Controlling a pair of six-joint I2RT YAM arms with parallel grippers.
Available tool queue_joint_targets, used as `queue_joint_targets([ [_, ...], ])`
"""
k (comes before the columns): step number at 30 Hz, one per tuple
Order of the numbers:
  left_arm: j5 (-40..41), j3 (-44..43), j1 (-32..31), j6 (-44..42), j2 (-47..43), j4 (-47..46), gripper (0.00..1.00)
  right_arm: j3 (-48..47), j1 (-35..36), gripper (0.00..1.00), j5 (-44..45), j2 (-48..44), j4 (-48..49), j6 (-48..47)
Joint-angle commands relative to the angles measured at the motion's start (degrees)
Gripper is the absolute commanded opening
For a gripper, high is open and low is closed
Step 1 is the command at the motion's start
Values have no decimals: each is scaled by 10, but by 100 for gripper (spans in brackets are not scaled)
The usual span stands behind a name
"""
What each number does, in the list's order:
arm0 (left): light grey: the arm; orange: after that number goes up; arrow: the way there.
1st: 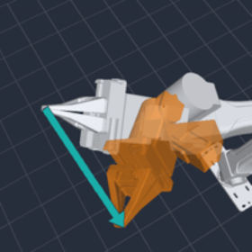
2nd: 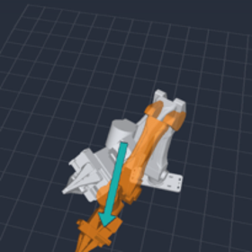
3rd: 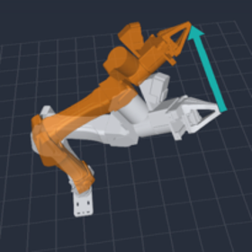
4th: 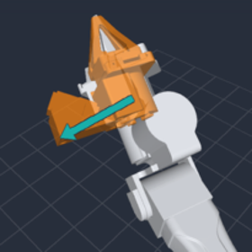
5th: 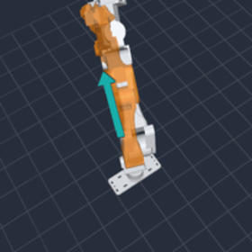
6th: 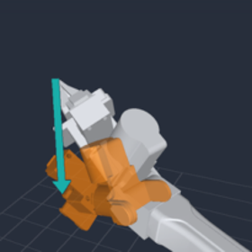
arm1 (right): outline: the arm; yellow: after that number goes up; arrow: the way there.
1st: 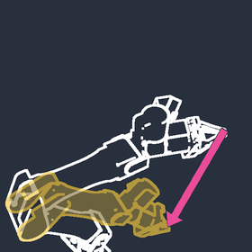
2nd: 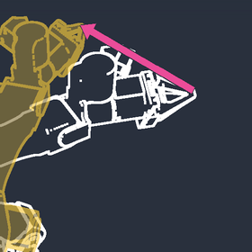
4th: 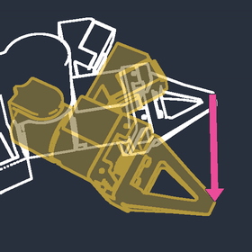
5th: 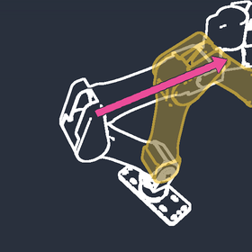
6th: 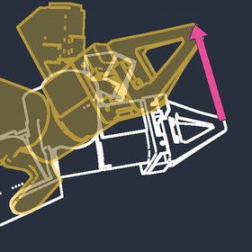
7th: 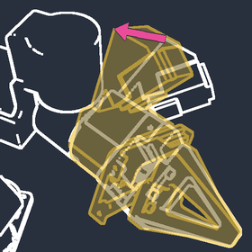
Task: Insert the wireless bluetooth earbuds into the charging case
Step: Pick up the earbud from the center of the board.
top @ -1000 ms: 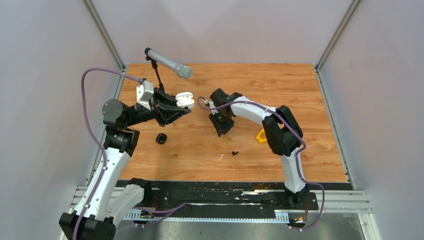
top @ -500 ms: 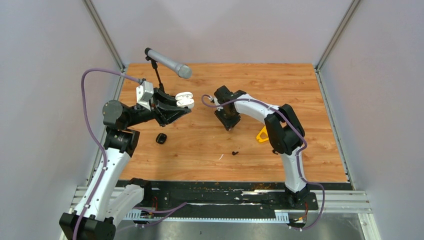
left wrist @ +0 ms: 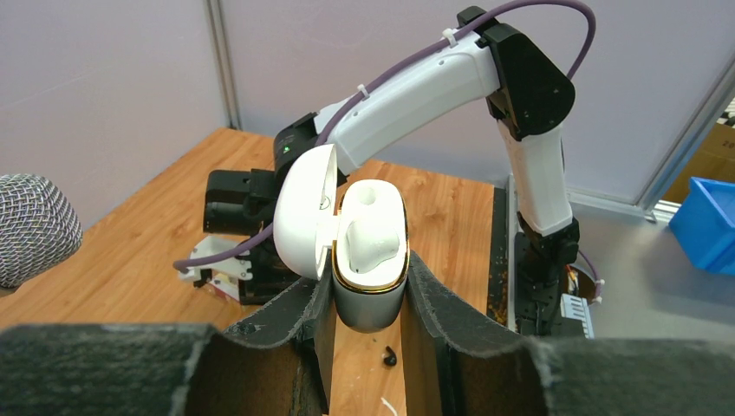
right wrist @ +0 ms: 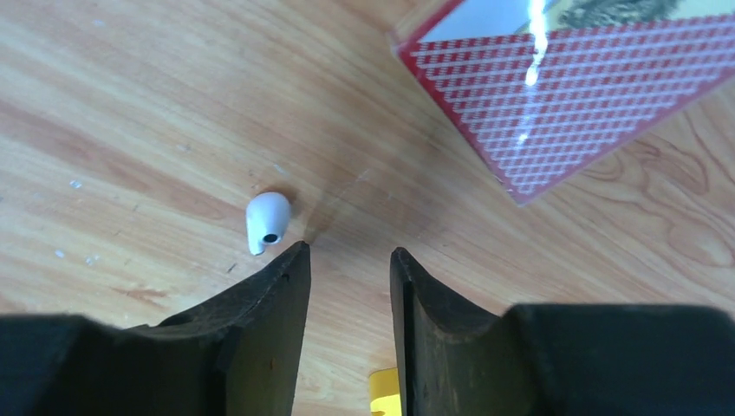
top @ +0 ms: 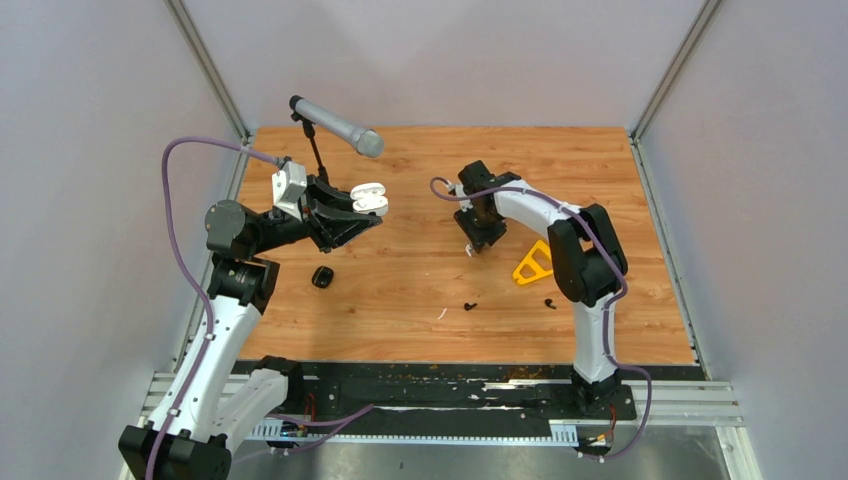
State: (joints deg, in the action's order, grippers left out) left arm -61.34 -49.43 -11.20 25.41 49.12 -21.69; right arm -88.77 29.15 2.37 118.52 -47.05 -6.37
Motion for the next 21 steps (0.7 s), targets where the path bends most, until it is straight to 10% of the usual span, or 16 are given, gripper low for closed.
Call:
queue_joint_targets([
  [1, 4, 0, 3, 1, -3, -15, 0, -12, 4, 41, -115, -41, 9, -78],
  [21, 3, -18, 3, -14, 11, 8, 0, -96, -62, 28, -245, 10, -47, -253],
])
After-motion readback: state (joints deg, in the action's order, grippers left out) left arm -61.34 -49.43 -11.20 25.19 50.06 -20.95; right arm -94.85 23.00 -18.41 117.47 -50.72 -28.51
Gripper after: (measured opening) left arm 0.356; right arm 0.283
